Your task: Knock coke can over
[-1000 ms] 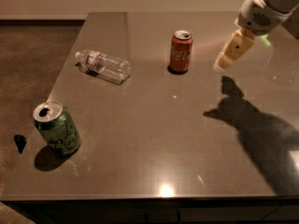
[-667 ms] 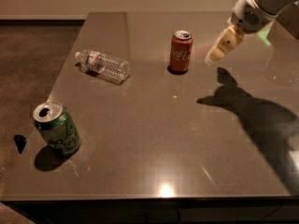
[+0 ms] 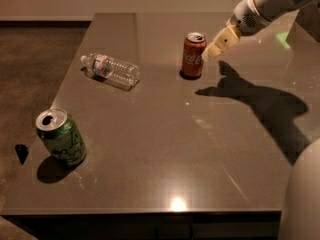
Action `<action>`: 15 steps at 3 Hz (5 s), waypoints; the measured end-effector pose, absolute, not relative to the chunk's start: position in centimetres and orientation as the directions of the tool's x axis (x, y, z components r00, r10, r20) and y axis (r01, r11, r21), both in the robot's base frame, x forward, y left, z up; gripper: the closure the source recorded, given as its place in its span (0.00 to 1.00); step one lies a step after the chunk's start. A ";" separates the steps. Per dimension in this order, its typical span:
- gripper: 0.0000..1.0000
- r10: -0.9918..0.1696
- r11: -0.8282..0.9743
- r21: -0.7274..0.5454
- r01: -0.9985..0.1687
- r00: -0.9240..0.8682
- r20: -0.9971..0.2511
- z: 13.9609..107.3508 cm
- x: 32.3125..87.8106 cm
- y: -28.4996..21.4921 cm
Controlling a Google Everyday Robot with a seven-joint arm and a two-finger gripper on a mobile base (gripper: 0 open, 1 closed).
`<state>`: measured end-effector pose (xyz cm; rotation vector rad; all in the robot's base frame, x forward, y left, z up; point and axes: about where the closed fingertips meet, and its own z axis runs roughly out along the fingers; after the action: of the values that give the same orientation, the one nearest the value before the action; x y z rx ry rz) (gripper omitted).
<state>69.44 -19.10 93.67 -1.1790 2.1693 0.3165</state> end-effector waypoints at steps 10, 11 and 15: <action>1.00 -0.961 0.187 -0.170 -0.968 -0.145 -0.233 95.6 65.1 -13.7; 0.82 -0.983 0.102 -0.166 -0.981 -0.074 -0.167 94.9 63.6 -13.6; 0.00 -0.971 -0.201 -0.091 -0.975 0.211 -0.112 91.5 58.9 -12.2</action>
Offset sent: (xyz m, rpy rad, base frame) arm 0.0115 0.0437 -0.0181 0.1133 0.0281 0.1147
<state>58.91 -12.18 91.47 -2.3302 1.8888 0.0453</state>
